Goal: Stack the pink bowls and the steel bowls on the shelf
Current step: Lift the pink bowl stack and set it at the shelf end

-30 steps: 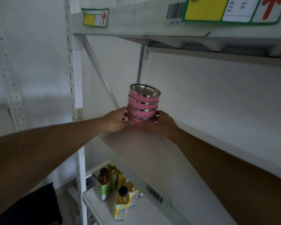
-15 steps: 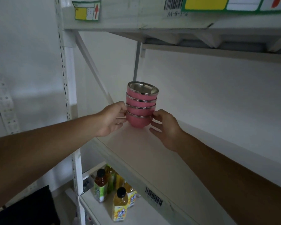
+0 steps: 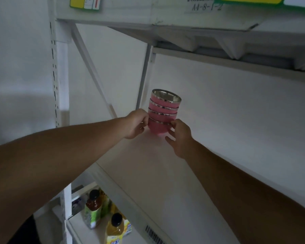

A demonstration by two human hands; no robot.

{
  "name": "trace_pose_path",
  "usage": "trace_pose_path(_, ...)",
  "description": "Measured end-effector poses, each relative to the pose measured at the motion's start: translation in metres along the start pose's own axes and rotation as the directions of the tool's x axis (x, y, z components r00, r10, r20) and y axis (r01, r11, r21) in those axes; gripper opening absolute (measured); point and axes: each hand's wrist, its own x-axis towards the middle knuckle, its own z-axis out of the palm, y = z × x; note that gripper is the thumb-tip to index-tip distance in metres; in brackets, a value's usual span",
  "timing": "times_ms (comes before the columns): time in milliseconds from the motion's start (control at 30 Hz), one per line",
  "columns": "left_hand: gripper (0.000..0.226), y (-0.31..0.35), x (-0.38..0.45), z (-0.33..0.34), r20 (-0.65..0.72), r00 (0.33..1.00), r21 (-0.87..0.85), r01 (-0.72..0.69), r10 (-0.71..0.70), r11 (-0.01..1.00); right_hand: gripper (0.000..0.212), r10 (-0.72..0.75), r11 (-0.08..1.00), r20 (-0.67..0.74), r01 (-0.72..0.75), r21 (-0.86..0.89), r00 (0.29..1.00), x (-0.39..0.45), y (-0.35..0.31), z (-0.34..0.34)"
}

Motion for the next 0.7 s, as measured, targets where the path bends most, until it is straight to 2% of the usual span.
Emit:
trace_pose_path(133,0.039,-0.004,0.018,0.005,-0.013,0.999,0.081,-0.038,0.039,0.996,0.014,0.002,0.999,0.0,-0.002,-0.035,1.0,0.01,-0.002,-0.007)
trace_pose_path(200,0.025,-0.008,0.021,0.004,-0.068,0.992,0.197,-0.087,0.102,0.977,0.009,-0.019,0.989,0.004,0.019,-0.15,1.0,0.011,-0.005,-0.011)
trace_pose_path(233,0.02,-0.01,0.021,0.002,-0.089,0.984,0.31,-0.122,0.156,0.943,0.009,-0.044,0.971,0.001,0.043,-0.236,0.999,0.01,-0.006,-0.015)
trace_pose_path(267,0.014,-0.012,0.021,-0.001,-0.082,0.97,0.45,-0.167,0.227,0.877,0.012,-0.092,0.926,0.01,0.09,-0.366,0.996,0.008,-0.006,-0.019)
trace_pose_path(300,0.009,-0.013,0.017,-0.005,-0.023,0.955,0.587,-0.226,0.295,0.777,0.018,-0.156,0.836,0.052,0.16,-0.525,0.986,0.006,-0.007,-0.023)
trace_pose_path(367,0.034,-0.014,0.005,-0.018,0.135,0.932,0.802,-0.303,0.337,0.515,0.04,-0.248,0.517,0.205,0.308,-0.798,0.947,0.001,-0.006,-0.033)
trace_pose_path(433,0.053,-0.009,-0.014,-0.03,0.233,0.92,0.905,-0.324,0.317,0.275,0.057,-0.249,0.201,0.309,0.361,-0.911,0.918,-0.004,-0.006,-0.045)
trace_pose_path(467,0.057,-0.006,-0.024,-0.034,0.261,0.919,0.932,-0.319,0.294,0.171,0.06,-0.235,0.1,0.325,0.356,-0.929,0.916,-0.007,-0.007,-0.05)
trace_pose_path(500,0.059,-0.003,-0.034,-0.039,0.279,0.919,0.95,-0.307,0.279,0.061,0.061,-0.223,0.035,0.328,0.344,-0.938,0.918,-0.011,-0.008,-0.054)
trace_pose_path(567,0.062,0.001,-0.054,-0.046,0.309,0.911,0.951,-0.288,0.274,-0.113,0.06,-0.207,-0.032,0.32,0.321,-0.947,0.924,-0.024,-0.012,-0.059)
trace_pose_path(633,0.062,0.004,-0.073,-0.049,0.331,0.894,0.939,-0.282,0.303,-0.194,0.059,-0.22,-0.052,0.305,0.301,-0.952,0.927,-0.039,-0.016,-0.061)
trace_pose_path(700,0.061,0.005,-0.087,-0.05,0.333,0.883,0.938,-0.273,0.331,-0.215,0.059,-0.235,-0.053,0.29,0.286,-0.957,0.928,-0.056,-0.015,-0.062)
